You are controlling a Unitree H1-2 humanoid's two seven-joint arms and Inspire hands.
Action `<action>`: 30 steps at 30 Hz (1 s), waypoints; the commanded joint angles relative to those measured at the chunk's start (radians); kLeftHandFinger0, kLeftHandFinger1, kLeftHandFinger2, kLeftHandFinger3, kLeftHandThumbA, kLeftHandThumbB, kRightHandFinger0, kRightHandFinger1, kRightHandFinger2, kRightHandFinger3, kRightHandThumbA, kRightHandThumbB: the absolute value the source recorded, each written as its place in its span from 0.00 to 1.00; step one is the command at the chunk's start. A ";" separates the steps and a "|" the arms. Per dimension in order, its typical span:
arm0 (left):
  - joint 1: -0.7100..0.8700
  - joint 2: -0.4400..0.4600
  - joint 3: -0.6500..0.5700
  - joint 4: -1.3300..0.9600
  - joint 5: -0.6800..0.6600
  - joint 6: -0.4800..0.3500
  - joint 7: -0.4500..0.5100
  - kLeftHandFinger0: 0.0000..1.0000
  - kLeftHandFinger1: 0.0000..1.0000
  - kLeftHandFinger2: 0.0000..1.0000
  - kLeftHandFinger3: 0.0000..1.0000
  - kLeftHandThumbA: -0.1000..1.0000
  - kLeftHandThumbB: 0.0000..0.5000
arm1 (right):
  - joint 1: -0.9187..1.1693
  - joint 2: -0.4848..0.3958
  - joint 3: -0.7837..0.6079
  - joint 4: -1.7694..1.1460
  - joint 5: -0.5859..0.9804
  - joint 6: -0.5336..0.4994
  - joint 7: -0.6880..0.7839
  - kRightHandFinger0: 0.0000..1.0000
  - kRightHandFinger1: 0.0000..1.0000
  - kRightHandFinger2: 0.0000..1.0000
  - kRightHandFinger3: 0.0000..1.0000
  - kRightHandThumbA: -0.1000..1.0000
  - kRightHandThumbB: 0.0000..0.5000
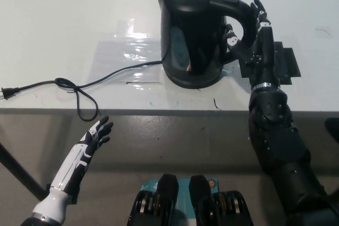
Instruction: A kettle and its base are kept separately on the desk infront of the robot and the robot uses its right hand to lift the kettle by its handle and places it on its base to align it correctly.
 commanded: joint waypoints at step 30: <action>-0.016 0.014 0.009 -0.014 -0.015 -0.022 -0.017 1.00 1.00 1.00 1.00 1.00 0.21 | -0.005 -0.066 -0.135 -0.340 0.434 0.190 0.471 1.00 1.00 1.00 1.00 0.83 1.00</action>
